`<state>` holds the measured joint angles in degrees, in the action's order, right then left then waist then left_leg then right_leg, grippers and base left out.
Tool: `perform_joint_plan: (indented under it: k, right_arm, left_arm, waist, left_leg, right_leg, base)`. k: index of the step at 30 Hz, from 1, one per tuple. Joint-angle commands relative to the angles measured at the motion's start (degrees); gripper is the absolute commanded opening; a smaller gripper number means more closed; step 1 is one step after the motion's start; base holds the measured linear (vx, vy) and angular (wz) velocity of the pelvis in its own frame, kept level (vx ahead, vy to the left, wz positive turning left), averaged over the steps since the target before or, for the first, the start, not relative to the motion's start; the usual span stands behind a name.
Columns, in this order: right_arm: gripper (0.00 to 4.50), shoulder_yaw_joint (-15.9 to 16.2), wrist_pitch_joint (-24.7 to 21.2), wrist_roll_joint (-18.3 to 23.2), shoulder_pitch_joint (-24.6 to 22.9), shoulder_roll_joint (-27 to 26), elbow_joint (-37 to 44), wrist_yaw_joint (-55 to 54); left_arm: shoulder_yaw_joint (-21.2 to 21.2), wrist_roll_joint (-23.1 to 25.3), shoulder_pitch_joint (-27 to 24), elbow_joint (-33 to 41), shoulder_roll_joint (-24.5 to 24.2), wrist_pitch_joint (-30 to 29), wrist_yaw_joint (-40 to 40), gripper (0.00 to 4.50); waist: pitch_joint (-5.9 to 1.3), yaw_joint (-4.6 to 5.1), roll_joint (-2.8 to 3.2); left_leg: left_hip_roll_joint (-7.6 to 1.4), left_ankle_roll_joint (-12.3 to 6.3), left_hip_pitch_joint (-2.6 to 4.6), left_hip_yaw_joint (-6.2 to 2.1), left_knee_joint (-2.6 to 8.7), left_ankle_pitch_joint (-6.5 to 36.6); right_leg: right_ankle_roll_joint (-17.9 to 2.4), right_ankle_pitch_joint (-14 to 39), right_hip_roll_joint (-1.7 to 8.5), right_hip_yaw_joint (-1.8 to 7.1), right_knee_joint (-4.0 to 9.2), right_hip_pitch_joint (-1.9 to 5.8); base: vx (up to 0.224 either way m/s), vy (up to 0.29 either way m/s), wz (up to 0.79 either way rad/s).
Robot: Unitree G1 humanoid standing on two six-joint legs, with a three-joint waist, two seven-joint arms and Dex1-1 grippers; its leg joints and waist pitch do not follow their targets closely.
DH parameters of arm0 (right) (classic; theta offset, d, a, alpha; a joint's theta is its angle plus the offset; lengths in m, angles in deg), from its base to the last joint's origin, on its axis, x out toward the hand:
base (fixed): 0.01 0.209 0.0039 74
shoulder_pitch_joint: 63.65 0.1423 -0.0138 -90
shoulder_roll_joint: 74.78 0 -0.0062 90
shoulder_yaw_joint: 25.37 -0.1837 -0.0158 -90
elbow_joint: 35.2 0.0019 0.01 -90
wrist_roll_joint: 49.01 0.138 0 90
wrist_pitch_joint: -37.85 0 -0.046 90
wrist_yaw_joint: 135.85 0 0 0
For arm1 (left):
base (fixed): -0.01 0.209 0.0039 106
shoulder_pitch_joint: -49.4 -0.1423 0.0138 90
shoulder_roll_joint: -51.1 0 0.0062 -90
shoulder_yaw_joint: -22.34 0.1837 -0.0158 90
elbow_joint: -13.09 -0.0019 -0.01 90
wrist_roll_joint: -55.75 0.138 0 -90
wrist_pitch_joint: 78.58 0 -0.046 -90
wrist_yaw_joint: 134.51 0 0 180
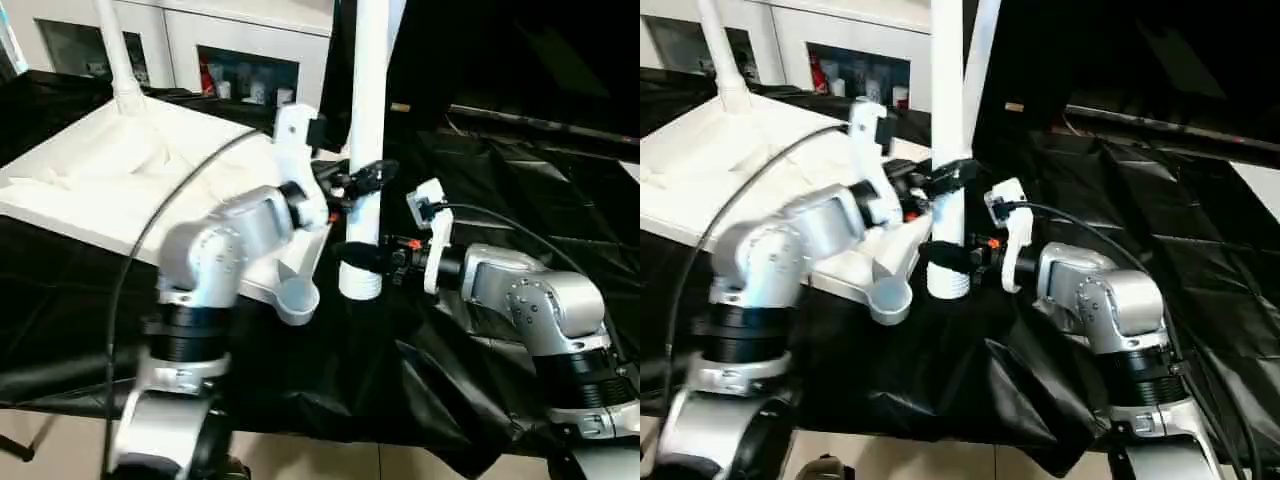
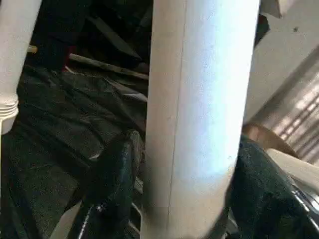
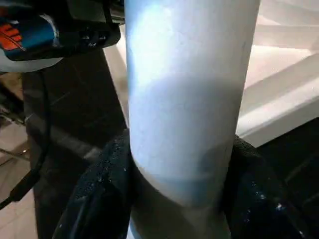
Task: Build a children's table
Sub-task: Pick table leg
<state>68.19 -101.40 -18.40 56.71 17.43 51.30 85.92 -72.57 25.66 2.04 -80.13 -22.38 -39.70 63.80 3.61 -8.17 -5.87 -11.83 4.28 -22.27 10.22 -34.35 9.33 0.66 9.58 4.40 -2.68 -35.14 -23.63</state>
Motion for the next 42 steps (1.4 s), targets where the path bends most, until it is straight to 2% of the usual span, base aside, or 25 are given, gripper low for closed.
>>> perform_joint_plan:
  k: [1,5,7,9,11,17,18,21,25,33,42]
  right_arm:
    - [1.94,-0.05,1.06,-0.74,0.6,0.42,1.43,-0.34]
    - [1.94,0.34,1.06,-1.55,0.52,0.43,1.71,-0.8]
    - [1.94,0.57,1.11,-1.74,0.45,0.56,1.81,-0.88]
    - [1.94,1.21,2.02,-2.29,0.38,0.73,1.95,-0.65]
    - [2.5,1.11,2.27,-1.96,0.4,0.57,1.81,-0.12]
    - [2.81,1.74,3.02,-2.38,1.24,2.32,1.31,2.74]
    - [2.89,1.94,3.16,-2.37,1.43,3.04,1.19,3.85]
    - [2.89,2.76,1.25,-1.6,2.03,5.74,0.95,7.09]
    - [2.89,3.19,-0.08,-0.93,2.71,7.7,0.28,9.92]
    - [2.89,3.8,-1.8,0.0,3.65,7.68,-1.26,11.62]
    - [2.89,3.68,-2.88,0.78,3.76,7.22,-1.79,12.54]
  left_arm:
    - [-1.88,0.79,1.17,-0.67,0.61,0.9,-2.43,2.37]
    - [-3.54,0.28,1.29,-0.19,1.39,1.11,-4.69,1.97]
    - [-3.68,-0.26,1.19,0.04,1.53,1.0,-4.9,1.9]
    - [-3.38,-1.09,0.92,0.78,1.32,0.37,-3.95,1.88]
    - [-2.97,-1.6,0.82,1.23,1.09,0.07,-2.9,1.88]
    - [0.46,-2.67,1.54,1.01,-2.39,-1.7,3.98,1.88]
    - [0.99,-2.75,1.86,0.71,-3.1,-1.83,5.16,1.88]
    - [2.46,-3.03,2.81,0.14,-5.06,-1.93,8.3,1.88]
    - [4.08,-3.55,3.71,0.24,-6.77,-2.58,11.78,1.88]
    - [6.5,-5.29,2.8,2.78,-6.64,-3.92,15.3,1.88]
    - [6.86,-4.97,3.32,2.08,-7.03,-3.37,16.1,1.88]
  waist:
    - [-4.26,0.09,-0.18]
    - [-4.25,0.16,-0.25]
    - [-4.27,0.16,-0.39]
    - [-4.27,0.12,-0.25]
    - [-4.27,0.16,-0.39]
    - [-4.22,0.22,-0.11]
    - [-4.24,0.23,-0.25]
    - [-4.23,0.13,-0.1]
    - [-4.24,0.18,-0.55]
    - [-4.22,0.18,-0.69]
    - [-4.29,0.05,-0.67]
  left_leg:
    - [-0.93,3.15,1.1,-0.19,4.0,9.66]
    - [-0.96,3.13,1.15,-0.24,3.98,9.88]
    - [-0.95,3.0,1.11,-0.23,3.97,9.56]
    - [-0.96,3.02,1.09,-0.25,3.98,9.25]
    - [-0.93,3.01,1.13,-0.2,3.96,9.42]
    - [-0.95,3.11,1.27,-0.19,4.03,9.49]
    - [-0.95,3.08,1.3,-0.18,4.01,9.6]
    - [-1.03,3.19,1.44,-0.19,4.02,9.9]
    - [-0.98,3.09,1.23,-0.12,3.89,9.08]
    - [-1.09,3.05,1.27,-0.09,3.83,8.88]
    - [-1.04,3.33,1.27,-0.12,3.81,8.7]
  right_leg:
    - [-5.86,13.72,3.08,1.63,4.05,2.86]
    - [-5.39,14.54,3.08,1.61,4.13,2.77]
    - [-5.38,14.15,3.05,1.6,4.09,2.77]
    - [-5.51,13.51,3.05,1.6,3.98,2.75]
    - [-5.7,13.45,3.03,1.59,3.99,2.75]
    - [-5.8,13.05,2.96,1.64,3.93,2.64]
    - [-5.75,13.24,2.94,1.62,3.95,2.68]
    - [-5.85,13.36,2.95,1.66,3.86,2.68]
    - [-7.03,11.9,3.04,1.66,3.65,2.87]
    - [-8.09,12.67,3.14,1.64,3.59,2.84]
    - [-7.78,12.41,3.13,1.64,3.56,2.91]
  base:
    - [0.0,0.0,0.0]
    - [0.0,0.0,0.0]
    - [0.0,0.0,0.0]
    - [0.0,0.0,0.0]
    - [0.0,0.0,0.0]
    - [0.0,0.0,0.0]
    - [0.0,0.0,0.0]
    - [0.0,0.0,0.0]
    - [0.0,0.0,0.0]
    - [0.0,0.0,0.0]
    - [0.0,0.0,0.0]
